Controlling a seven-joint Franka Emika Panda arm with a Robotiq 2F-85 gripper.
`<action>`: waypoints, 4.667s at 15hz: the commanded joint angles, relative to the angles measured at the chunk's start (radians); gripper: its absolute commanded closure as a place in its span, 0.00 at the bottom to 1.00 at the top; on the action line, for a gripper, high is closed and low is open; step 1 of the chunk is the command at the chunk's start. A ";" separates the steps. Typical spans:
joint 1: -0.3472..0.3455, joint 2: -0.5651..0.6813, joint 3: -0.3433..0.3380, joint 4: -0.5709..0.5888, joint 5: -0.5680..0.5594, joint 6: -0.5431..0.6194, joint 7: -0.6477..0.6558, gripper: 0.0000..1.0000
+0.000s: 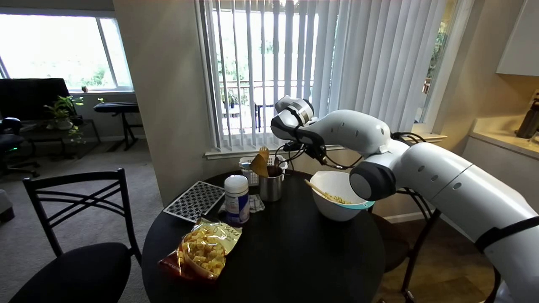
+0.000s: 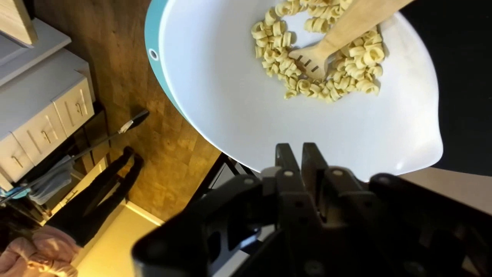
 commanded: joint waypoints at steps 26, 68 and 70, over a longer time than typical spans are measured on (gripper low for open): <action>0.111 0.132 -0.098 -0.001 -0.096 0.372 -0.606 0.00; 0.104 0.152 0.000 0.010 0.031 0.206 -0.771 0.00; 0.103 0.151 -0.013 0.010 0.023 0.262 -0.772 0.00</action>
